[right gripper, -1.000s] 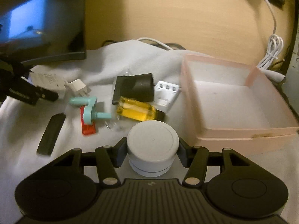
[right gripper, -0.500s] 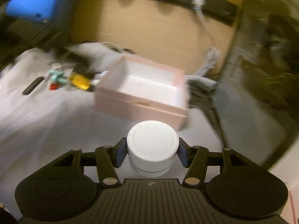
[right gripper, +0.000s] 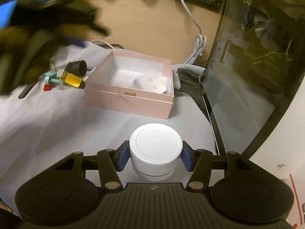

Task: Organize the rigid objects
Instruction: 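Place the white container in the pink box with the right gripper while the left drops the package there, then carry the black strip into the pink box with the left gripper while the right grasps the white plug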

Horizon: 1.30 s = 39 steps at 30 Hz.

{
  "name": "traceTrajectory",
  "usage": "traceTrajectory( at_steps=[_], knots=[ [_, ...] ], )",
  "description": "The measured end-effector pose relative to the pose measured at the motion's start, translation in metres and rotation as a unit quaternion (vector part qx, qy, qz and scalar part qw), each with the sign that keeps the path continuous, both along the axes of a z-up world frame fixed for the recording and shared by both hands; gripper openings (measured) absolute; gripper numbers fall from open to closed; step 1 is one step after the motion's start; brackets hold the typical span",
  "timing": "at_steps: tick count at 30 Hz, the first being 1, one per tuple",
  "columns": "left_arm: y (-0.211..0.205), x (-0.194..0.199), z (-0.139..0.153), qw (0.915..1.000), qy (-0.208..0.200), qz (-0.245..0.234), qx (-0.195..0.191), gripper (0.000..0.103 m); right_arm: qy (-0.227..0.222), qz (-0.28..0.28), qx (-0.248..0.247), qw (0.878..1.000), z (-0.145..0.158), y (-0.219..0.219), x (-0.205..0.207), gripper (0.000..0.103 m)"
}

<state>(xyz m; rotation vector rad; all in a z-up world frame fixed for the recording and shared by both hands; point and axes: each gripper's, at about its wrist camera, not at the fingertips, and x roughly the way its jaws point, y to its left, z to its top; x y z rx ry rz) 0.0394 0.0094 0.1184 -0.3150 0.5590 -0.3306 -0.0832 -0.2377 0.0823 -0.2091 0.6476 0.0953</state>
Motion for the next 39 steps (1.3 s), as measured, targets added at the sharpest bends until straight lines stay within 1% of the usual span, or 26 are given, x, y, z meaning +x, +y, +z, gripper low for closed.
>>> traceTrajectory(
  at_steps=[2,4,5,7,9,10,11,13,15,17,20,22,25,27,28,31,34,35,37,38,39],
  knots=[
    [0.018,-0.025,-0.012,0.999,0.008,0.018,0.04,0.069,-0.004,0.012,0.004,1.0,0.008,0.002,0.012,0.055],
    [0.032,-0.042,-0.023,0.9976,0.026,0.032,0.056,0.069,-0.015,0.033,0.015,0.999,0.023,0.008,0.034,0.055],
    [0.038,-0.049,-0.027,0.9969,0.034,0.04,0.059,0.069,-0.028,0.04,0.019,0.999,0.033,0.013,0.047,0.055],
    [0.049,-0.06,-0.031,0.9953,0.04,0.056,0.068,0.069,-0.069,0.044,0.038,0.996,0.058,0.023,0.079,0.055],
    [0.057,-0.066,-0.031,0.9916,0.047,0.081,0.089,0.069,-0.11,0.049,0.067,0.99,0.076,0.034,0.11,0.057],
    [0.063,-0.071,-0.034,0.9889,0.053,0.094,0.102,0.069,-0.12,0.048,0.069,0.989,0.081,0.041,0.126,0.075],
    [0.068,-0.073,-0.034,0.9857,0.06,0.106,0.117,0.069,-0.12,0.046,0.064,0.99,0.083,0.048,0.138,0.089],
    [0.081,-0.074,-0.033,0.9791,0.072,0.127,0.142,0.069,-0.121,0.047,0.055,0.99,0.077,0.062,0.148,0.089],
    [0.098,-0.076,-0.034,0.9741,0.083,0.15,0.148,0.069,-0.107,0.06,0.058,0.991,0.063,0.07,0.143,0.089],
    [0.115,-0.076,-0.035,0.9722,0.09,0.163,0.142,0.069,-0.077,0.079,0.06,0.992,0.042,0.074,0.131,0.089],
    [0.125,-0.063,-0.034,0.9703,0.085,0.167,0.153,0.069,-0.066,0.089,0.023,0.994,0.01,0.08,0.107,0.089],
    [0.128,-0.05,-0.035,0.9707,0.082,0.163,0.157,0.069,-0.064,0.088,0.007,0.994,-0.004,0.083,0.093,0.089],
    [0.132,-0.021,-0.041,0.9729,0.092,0.152,0.148,0.069,-0.051,0.098,0.01,0.994,-0.006,0.091,0.083,0.089],
    [0.13,-0.003,-0.048,0.9737,0.102,0.141,0.148,0.069,-0.058,0.104,0.011,0.993,-0.002,0.095,0.075,0.089],
    [0.128,0.004,-0.053,0.9724,0.108,0.141,0.151,0.069,-0.065,0.104,0.008,0.992,0.001,0.095,0.07,0.089],
    [0.131,0.022,-0.066,0.9688,0.125,0.146,0.156,0.069,-0.078,0.09,0.005,0.993,0.008,0.094,0.058,0.089],
    [0.13,0.034,-0.077,0.9697,0.142,0.136,0.145,0.064,-0.081,0.064,0.008,0.995,0.012,0.083,0.049,0.089],
    [0.128,0.035,-0.08,0.9701,0.139,0.136,0.146,0.065,-0.08,0.057,0.009,0.995,0.012,0.078,0.045,0.089],
    [0.124,0.032,-0.083,0.9665,0.134,0.146,0.163,0.058,-0.082,0.047,0.003,0.996,0.01,0.068,0.037,0.089],
    [0.121,0.031,-0.085,0.9629,0.134,0.156,0.175,0.05,-0.083,0.045,-0.002,0.996,0.009,0.063,0.034,0.089],
    [0.118,0.03,-0.084,0.9594,0.134,0.162,0.188,0.047,-0.084,0.046,-0.003,0.995,0.009,0.059,0.032,0.089]
  ],
)
